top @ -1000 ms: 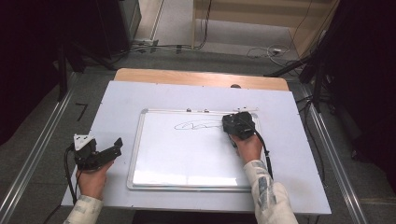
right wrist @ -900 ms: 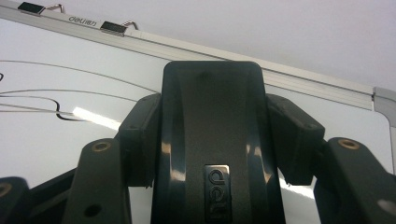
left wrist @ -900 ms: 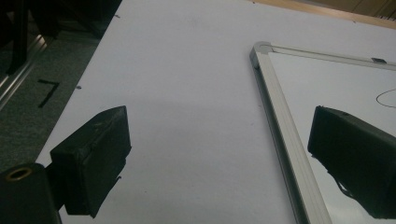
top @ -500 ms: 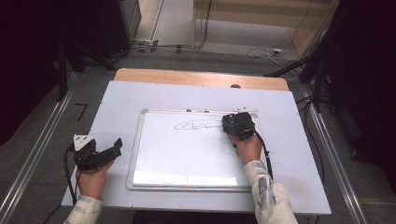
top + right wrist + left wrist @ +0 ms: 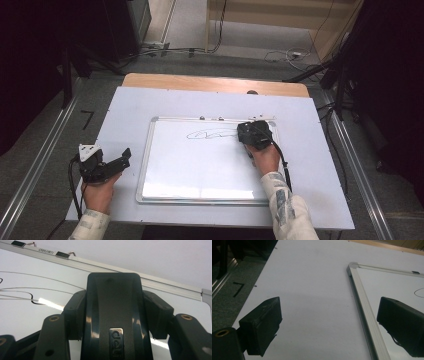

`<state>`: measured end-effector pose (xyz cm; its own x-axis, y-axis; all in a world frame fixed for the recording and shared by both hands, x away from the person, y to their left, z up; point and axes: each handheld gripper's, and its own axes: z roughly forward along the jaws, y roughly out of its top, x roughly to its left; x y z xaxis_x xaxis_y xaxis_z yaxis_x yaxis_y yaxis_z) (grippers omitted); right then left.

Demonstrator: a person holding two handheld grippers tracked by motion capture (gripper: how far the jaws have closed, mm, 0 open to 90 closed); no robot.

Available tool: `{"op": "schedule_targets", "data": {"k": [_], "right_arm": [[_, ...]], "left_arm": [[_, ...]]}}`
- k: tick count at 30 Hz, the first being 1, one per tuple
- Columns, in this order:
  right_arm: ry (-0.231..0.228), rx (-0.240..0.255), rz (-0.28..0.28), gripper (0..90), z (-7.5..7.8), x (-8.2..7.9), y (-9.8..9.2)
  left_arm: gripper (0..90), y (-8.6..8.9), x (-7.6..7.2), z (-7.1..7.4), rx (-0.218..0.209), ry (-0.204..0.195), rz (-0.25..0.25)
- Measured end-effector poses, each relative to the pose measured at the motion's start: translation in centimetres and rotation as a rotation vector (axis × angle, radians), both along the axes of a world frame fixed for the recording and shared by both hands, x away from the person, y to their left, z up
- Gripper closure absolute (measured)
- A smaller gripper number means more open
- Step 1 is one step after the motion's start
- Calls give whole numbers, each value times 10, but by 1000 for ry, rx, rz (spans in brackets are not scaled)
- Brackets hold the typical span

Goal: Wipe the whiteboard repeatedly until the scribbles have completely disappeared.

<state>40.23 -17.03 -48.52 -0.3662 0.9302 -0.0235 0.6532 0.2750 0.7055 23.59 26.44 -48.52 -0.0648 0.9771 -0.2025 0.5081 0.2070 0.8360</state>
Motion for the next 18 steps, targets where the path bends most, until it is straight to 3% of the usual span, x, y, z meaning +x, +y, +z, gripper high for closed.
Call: {"op": "schedule_targets", "data": {"k": [18], "right_arm": [[-5,-1,9,393,-1,-1,5]], "left_arm": [[62,0,0,0,1,1,-1]]}}
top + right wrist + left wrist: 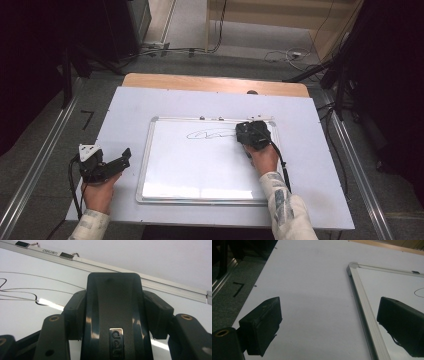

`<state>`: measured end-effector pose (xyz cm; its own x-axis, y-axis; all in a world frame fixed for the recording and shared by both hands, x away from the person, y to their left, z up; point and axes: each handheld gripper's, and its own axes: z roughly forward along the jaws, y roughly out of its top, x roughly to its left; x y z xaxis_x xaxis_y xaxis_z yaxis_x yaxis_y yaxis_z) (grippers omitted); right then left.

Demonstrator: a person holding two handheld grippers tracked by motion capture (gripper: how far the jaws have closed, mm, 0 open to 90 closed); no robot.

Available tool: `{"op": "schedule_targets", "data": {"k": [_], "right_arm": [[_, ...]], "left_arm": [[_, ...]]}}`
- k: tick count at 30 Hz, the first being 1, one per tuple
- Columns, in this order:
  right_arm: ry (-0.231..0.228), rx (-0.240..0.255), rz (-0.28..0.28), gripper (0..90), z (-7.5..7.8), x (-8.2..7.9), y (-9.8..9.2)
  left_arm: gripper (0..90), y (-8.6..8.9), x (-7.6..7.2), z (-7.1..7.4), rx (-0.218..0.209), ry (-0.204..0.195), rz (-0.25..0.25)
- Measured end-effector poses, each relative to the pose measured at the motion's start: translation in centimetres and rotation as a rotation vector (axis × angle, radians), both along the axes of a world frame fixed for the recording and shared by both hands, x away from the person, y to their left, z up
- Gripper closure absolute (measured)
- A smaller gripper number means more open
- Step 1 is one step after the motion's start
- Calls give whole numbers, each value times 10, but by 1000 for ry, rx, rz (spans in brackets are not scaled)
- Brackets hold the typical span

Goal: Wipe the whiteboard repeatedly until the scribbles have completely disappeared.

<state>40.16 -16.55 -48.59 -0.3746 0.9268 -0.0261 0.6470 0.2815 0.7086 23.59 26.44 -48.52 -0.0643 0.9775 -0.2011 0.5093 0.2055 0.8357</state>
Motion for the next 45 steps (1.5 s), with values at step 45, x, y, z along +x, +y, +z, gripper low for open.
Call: {"op": "schedule_targets", "data": {"k": [45], "right_arm": [[-15,-37,82,394,-2,-3,47]], "left_arm": [[62,0,0,0,-6,-3,-5]]}}
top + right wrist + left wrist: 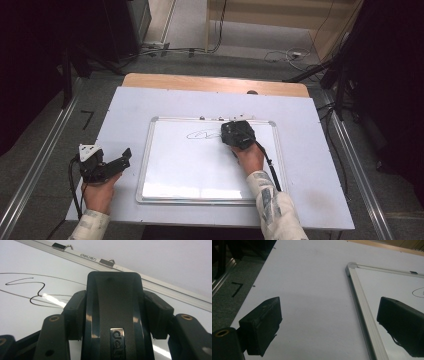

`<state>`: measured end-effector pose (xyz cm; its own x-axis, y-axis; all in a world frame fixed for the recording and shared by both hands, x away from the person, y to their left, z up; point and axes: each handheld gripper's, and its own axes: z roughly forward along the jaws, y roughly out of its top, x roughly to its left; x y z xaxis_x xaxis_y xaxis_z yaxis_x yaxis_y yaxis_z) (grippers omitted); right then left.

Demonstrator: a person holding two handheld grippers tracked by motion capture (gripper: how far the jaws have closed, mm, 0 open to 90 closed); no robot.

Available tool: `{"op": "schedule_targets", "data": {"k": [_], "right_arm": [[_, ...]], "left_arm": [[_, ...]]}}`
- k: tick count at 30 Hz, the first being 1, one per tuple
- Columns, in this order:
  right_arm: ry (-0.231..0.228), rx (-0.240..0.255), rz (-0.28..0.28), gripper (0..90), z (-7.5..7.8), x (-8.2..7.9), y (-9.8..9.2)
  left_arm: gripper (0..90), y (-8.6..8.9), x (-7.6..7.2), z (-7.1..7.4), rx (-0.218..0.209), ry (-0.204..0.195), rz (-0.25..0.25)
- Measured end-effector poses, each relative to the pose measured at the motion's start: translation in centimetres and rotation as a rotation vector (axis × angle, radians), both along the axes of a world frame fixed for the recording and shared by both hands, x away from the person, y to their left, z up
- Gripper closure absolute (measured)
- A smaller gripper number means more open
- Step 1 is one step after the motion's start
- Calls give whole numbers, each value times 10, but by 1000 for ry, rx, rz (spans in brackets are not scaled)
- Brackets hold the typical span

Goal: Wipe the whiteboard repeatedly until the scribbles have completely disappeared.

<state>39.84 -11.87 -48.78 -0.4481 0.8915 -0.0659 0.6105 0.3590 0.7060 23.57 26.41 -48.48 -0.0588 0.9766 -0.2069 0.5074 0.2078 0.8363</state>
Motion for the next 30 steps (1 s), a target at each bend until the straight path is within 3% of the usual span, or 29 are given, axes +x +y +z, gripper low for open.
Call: {"op": "schedule_targets", "data": {"k": [19,30], "right_arm": [[2,-7,43,394,0,1,20],[5,-14,70,394,0,1,43]], "left_arm": [[62,0,0,0,-2,-1,0],[63,0,0,0,-3,-1,-2]]}}
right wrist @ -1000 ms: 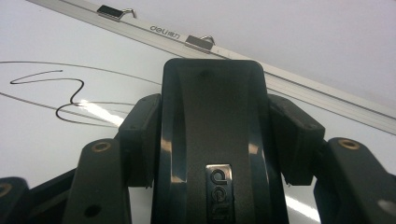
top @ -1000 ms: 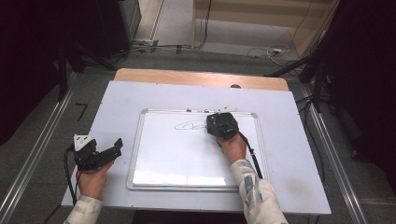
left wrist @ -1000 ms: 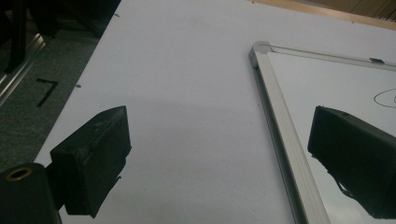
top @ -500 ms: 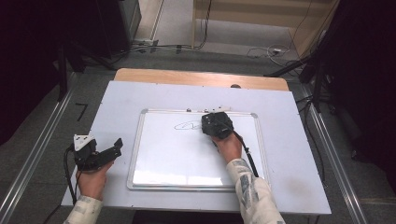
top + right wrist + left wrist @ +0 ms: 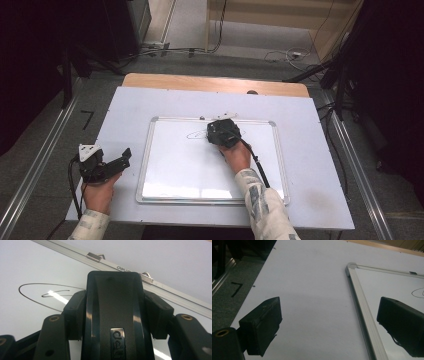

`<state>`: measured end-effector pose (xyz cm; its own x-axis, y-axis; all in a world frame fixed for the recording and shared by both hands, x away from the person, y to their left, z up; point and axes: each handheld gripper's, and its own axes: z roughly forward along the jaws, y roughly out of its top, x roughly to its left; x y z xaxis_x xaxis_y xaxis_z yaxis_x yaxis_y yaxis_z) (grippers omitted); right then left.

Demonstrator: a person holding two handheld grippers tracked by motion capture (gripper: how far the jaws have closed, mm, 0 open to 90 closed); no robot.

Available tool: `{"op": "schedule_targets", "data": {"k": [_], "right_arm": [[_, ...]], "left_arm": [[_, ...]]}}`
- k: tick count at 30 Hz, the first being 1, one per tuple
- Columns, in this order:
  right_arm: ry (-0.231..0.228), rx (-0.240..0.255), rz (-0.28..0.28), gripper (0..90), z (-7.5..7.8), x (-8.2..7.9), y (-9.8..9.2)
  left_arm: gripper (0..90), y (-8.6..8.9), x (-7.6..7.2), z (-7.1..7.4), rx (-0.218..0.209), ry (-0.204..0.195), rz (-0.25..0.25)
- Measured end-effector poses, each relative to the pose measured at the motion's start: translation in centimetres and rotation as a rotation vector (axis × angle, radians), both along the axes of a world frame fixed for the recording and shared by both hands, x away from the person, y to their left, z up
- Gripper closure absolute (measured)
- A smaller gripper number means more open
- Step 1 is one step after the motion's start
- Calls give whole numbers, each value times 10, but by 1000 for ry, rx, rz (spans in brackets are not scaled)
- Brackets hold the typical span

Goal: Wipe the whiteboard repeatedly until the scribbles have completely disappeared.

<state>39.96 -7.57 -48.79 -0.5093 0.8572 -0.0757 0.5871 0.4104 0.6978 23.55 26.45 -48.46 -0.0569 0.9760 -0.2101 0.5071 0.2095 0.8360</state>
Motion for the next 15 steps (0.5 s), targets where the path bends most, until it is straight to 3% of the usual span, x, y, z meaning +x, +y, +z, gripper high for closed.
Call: {"op": "schedule_targets", "data": {"k": [15], "right_arm": [[-3,-7,52,394,-1,-4,28]], "left_arm": [[62,0,0,0,1,0,1]]}}
